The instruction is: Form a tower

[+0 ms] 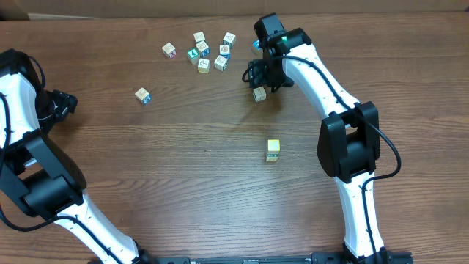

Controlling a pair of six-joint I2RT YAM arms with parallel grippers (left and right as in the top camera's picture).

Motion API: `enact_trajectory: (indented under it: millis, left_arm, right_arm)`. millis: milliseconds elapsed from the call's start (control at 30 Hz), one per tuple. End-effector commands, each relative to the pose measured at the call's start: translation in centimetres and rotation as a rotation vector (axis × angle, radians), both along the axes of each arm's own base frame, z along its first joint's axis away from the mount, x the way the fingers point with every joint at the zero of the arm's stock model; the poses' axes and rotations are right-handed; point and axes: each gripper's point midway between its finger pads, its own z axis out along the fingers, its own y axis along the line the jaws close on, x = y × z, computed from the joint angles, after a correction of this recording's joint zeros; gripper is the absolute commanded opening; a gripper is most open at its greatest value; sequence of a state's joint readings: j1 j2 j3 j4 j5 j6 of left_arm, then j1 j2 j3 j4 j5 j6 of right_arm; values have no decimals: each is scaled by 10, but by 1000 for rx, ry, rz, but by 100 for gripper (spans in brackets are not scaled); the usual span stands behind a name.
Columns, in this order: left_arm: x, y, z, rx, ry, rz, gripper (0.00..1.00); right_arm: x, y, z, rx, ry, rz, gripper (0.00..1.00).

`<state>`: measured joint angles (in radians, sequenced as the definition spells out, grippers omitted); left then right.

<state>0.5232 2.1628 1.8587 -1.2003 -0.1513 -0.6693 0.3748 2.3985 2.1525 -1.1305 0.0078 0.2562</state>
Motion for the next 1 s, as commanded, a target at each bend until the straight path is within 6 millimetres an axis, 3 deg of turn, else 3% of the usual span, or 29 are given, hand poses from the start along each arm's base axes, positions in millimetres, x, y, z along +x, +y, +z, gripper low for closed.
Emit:
enact_trajectory:
  millis: [0,67,133,233,333,767,967]
  left_arm:
    - [6,-2,1,12,0,-31,100]
    - [6,-2,1,12,-1,-32,100]
    - [6,-2,1,12,-1,-32,100]
    - [6,-2,1,12,0,-32,99]
    - [6,-2,1,12,0,-31,100]
    - [6,-2,1,12,0,-32,100]
    - [6,-2,1,12,-1,-32,100]
  right_arm:
    - [-8,7,-7,26,34,11,63]
    - [-11,7,-11,22,44,13,49]
    - [-15,8,-16,18,56,17,47]
    - [-19,12,-27,13,62,27,52]
    - [-19,15,-38,17,51,34,64]
    - [-10,4,-43,-47,4,19,66]
    - [-5,7,-32,-39,-15,18,70]
